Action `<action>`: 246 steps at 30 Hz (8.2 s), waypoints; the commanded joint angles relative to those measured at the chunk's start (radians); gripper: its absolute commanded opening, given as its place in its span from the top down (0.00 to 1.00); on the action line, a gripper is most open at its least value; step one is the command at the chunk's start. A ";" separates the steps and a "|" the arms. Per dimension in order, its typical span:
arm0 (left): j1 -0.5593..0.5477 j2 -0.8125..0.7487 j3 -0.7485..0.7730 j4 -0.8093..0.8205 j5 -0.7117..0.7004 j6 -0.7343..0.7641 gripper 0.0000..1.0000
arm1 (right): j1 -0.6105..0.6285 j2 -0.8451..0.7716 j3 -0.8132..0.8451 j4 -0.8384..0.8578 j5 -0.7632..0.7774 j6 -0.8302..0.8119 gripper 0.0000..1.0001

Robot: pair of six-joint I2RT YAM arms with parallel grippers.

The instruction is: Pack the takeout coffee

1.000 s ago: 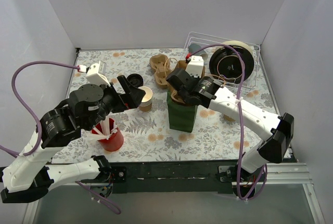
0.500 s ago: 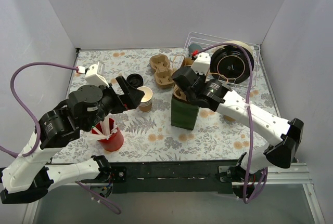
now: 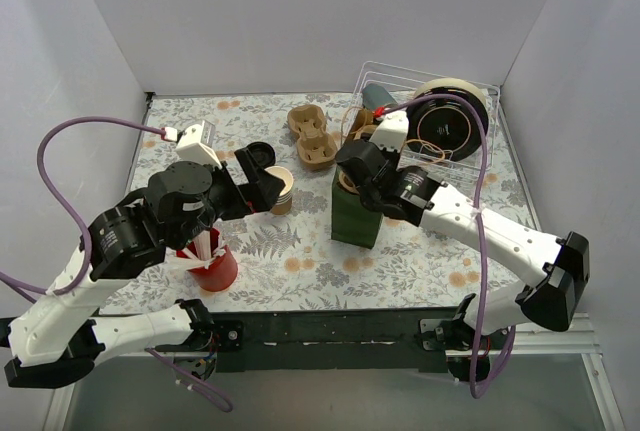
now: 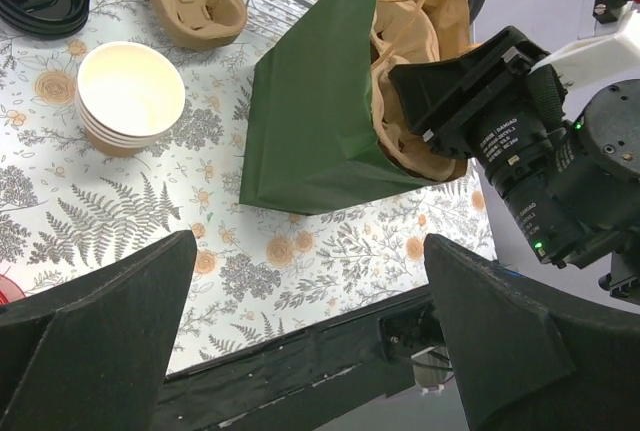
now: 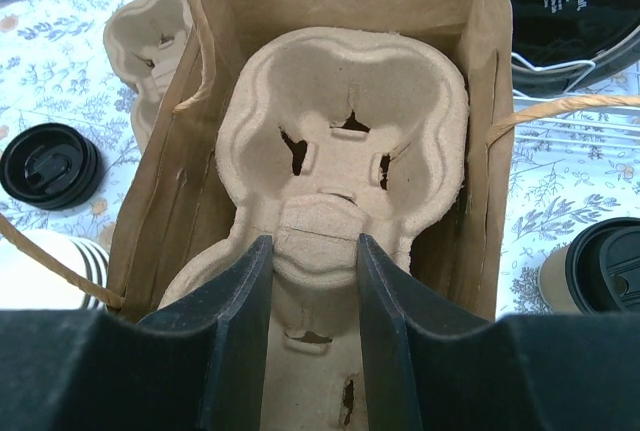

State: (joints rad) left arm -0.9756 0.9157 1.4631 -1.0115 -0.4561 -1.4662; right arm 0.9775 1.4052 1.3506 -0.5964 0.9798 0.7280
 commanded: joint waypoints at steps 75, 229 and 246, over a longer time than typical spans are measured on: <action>0.061 0.601 0.212 0.097 -0.050 0.052 0.67 | -0.028 -0.100 -0.225 0.400 0.017 -0.271 0.89; 0.183 0.443 0.206 0.125 0.287 0.601 0.20 | -0.641 -0.258 0.044 -0.416 -0.546 -0.226 0.35; 0.186 0.310 0.217 -0.145 0.198 -0.012 0.12 | -0.795 -0.256 -0.295 -0.169 -0.769 -0.525 0.23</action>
State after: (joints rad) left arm -0.7940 1.3090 1.7241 -1.0821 -0.2798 -1.2888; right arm 0.2146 1.1534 1.1023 -0.9085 0.3573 0.3775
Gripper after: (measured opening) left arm 0.886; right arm 0.774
